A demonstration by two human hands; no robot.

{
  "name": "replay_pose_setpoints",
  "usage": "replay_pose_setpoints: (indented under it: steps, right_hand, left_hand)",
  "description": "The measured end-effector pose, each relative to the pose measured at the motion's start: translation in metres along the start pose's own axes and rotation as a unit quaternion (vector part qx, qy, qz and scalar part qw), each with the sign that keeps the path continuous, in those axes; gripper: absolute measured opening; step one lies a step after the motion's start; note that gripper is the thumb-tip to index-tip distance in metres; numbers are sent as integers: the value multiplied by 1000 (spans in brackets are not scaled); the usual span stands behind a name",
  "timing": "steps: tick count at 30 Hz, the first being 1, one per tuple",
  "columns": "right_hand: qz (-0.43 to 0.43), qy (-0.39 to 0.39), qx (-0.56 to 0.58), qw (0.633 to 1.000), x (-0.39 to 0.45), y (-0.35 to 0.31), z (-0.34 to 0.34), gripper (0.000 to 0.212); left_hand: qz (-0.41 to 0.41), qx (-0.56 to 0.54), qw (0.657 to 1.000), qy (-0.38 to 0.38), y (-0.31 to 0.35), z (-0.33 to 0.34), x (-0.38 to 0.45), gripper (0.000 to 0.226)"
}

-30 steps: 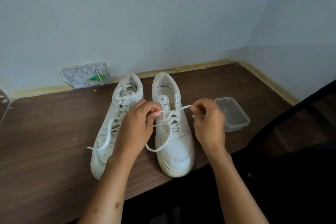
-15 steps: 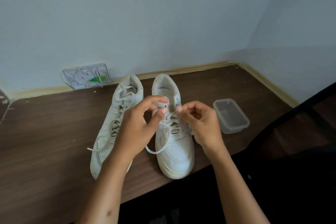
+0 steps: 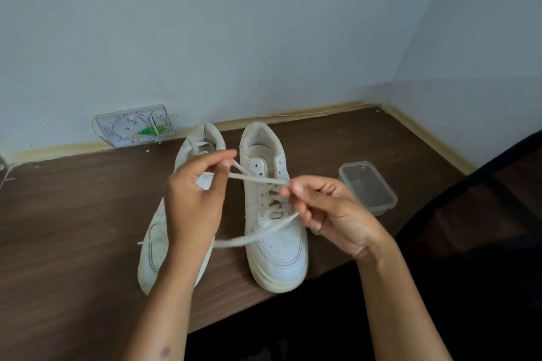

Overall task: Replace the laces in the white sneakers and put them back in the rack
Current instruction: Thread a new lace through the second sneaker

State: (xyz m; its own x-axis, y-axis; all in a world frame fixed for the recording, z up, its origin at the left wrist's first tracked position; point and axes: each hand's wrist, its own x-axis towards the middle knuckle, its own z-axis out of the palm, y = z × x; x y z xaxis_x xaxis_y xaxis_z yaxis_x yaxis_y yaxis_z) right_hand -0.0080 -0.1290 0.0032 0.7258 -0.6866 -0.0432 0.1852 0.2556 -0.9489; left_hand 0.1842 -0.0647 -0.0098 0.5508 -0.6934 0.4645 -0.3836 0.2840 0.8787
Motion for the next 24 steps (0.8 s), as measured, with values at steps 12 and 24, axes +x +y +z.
replay_pose_setpoints:
  steps: [12,24]
  right_hand:
    - [-5,51,-70,996,2,2,3,23]
    - [1,109,-95,989,-8,-5,-18,17]
  left_hand:
    - [185,98,966,-149,2,18,-7,21]
    - [227,249,936,-103,-12,2,-3,31]
